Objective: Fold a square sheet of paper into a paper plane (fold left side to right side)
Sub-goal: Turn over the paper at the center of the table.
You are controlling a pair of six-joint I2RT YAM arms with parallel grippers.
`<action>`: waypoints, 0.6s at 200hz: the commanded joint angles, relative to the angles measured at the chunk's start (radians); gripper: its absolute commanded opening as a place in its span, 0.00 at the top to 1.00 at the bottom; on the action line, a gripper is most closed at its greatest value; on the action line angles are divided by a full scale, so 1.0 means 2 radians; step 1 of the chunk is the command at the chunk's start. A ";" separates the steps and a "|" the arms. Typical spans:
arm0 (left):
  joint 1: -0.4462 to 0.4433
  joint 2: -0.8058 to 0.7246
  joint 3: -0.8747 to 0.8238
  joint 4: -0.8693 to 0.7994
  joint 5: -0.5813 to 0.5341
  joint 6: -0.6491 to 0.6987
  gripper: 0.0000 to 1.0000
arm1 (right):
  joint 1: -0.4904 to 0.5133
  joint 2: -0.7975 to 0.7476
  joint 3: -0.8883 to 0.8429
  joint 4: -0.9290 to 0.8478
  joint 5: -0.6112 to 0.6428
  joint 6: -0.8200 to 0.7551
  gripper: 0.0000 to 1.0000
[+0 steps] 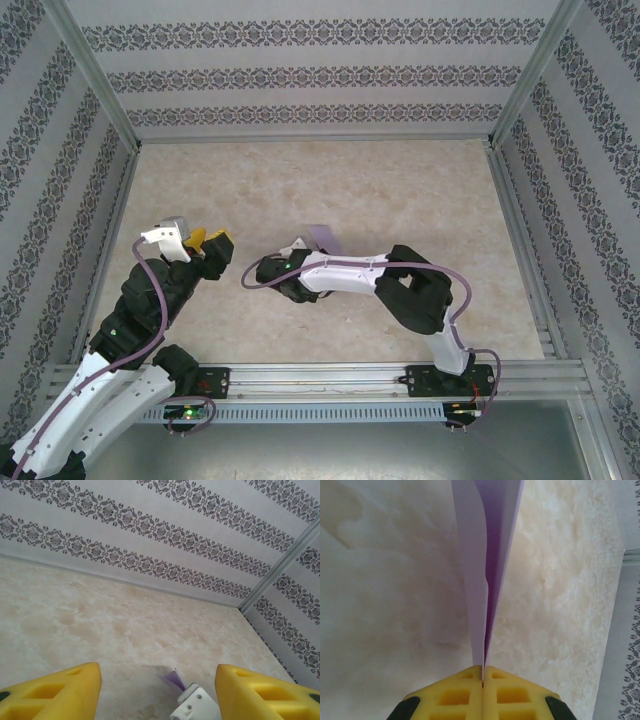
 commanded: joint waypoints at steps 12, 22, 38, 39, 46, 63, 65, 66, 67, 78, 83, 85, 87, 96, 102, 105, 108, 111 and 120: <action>-0.002 0.000 -0.004 -0.006 -0.008 0.011 0.38 | 0.005 0.022 0.024 -0.022 -0.022 0.003 0.88; -0.002 0.001 -0.004 -0.006 -0.006 0.010 0.38 | 0.005 0.026 0.026 -0.021 -0.032 0.002 0.84; -0.002 0.006 -0.002 -0.006 -0.004 0.011 0.38 | 0.004 0.030 0.027 -0.016 -0.052 0.001 0.78; -0.002 0.006 -0.002 -0.006 -0.004 0.010 0.38 | 0.004 0.030 0.027 -0.016 -0.053 0.001 0.77; -0.002 0.009 -0.001 -0.006 -0.002 0.011 0.37 | 0.003 0.031 0.028 -0.013 -0.063 0.001 0.75; -0.002 0.016 0.003 -0.006 0.004 0.009 0.37 | 0.001 0.024 0.025 -0.006 -0.089 0.003 0.70; -0.002 0.017 0.004 -0.006 0.004 0.009 0.37 | 0.000 0.023 0.025 -0.005 -0.092 0.003 0.69; -0.002 0.018 0.004 -0.006 0.004 0.009 0.37 | 0.000 0.022 0.025 -0.004 -0.093 0.003 0.69; -0.002 0.018 0.004 -0.006 0.005 0.008 0.37 | 0.000 0.022 0.024 -0.003 -0.095 0.004 0.68; -0.002 0.023 0.006 -0.006 0.007 0.007 0.36 | -0.003 0.010 0.018 0.005 -0.112 0.006 0.64; -0.002 0.025 0.007 -0.006 0.009 0.006 0.35 | -0.004 0.003 0.013 0.010 -0.120 0.007 0.62; -0.002 0.026 0.008 -0.006 0.009 0.005 0.35 | -0.005 0.000 0.012 0.012 -0.124 0.007 0.61; -0.002 0.027 0.008 -0.006 0.010 0.005 0.35 | -0.005 -0.002 0.010 0.014 -0.127 0.007 0.60; -0.002 0.031 0.009 -0.006 0.013 0.003 0.34 | -0.009 -0.016 0.001 0.023 -0.145 0.009 0.57; -0.002 0.034 0.009 -0.005 0.015 0.001 0.32 | -0.012 -0.026 -0.006 0.029 -0.156 0.012 0.54; -0.002 0.036 0.010 -0.004 0.016 0.000 0.32 | -0.012 -0.031 -0.010 0.033 -0.161 0.012 0.52; -0.002 0.038 0.010 -0.004 0.018 0.000 0.32 | -0.014 -0.037 -0.013 0.037 -0.168 0.012 0.51; -0.002 0.040 0.011 -0.004 0.018 -0.001 0.32 | -0.015 -0.043 -0.017 0.040 -0.174 0.013 0.49; -0.002 0.045 0.012 -0.002 0.022 -0.004 0.30 | -0.019 -0.060 -0.030 0.051 -0.189 0.014 0.45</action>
